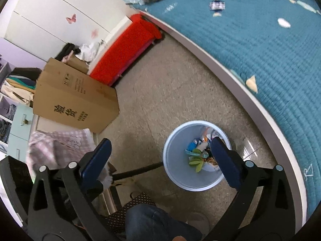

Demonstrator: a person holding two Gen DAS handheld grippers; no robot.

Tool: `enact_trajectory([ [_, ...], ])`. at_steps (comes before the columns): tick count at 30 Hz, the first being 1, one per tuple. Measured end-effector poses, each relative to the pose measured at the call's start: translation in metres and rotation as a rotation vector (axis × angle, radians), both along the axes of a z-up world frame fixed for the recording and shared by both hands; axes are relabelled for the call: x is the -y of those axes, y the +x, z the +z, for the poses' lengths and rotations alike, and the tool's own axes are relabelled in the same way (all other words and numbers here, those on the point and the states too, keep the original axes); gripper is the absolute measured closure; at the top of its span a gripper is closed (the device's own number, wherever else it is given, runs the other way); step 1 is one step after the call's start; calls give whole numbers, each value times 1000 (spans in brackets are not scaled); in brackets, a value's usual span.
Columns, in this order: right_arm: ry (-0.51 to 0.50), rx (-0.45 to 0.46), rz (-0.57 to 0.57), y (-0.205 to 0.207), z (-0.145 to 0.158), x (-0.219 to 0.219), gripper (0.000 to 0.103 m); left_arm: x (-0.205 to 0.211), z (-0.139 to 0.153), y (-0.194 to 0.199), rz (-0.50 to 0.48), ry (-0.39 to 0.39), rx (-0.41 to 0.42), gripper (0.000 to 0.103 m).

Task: Collect trash

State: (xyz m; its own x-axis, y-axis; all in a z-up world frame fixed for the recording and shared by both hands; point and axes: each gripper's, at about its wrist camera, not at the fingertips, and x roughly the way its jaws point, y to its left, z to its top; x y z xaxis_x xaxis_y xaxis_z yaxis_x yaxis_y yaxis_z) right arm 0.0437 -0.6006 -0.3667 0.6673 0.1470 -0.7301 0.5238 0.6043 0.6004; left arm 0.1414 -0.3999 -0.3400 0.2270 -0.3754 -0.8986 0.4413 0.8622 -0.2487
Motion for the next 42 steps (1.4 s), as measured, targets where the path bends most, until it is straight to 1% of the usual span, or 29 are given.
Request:
enact_trajectory([
  [1,-4,10,-3,-1,6,-1,6,0,12,-5,-13,-17,19,18],
  [3,-24,47,-8,-8,28,-5,6,-4,38,-16,-28,-42,65,16],
  [5,-48,87,-7,-13,52,-9,6,-9,60,-24,-36,-68,107,12],
  [9,-103,167,9,-21,104,-25,6,-29,109,-45,-42,-101,219,9],
  [10,-122,190,17,-24,119,-32,6,-33,117,-48,-37,-102,238,9],
  [12,-149,217,30,-27,141,-45,6,-47,138,-57,-26,-105,300,9],
  [15,-188,259,50,-31,171,-67,6,-66,162,-68,-13,-81,392,7],
  [19,-243,281,80,-35,204,-99,6,-93,185,-75,2,-89,436,6],
  [23,-310,295,121,-38,231,-135,6,-131,209,-80,55,-87,512,6],
  [25,-360,297,149,-39,246,-159,6,-149,220,-83,88,-75,550,6],
  [28,-419,306,178,-42,261,-187,6,-180,238,-89,138,-38,637,6],
  [30,-469,318,203,-43,273,-209,6,-202,250,-92,176,-30,672,6],
  [34,-549,353,251,-47,293,-251,6,-249,270,-98,260,-53,725,6],
  [39,-635,405,296,-51,315,-298,6,-300,285,-107,361,-56,777,6],
  [42,-664,432,315,-53,323,-318,6,-324,292,-112,408,-56,794,6],
])
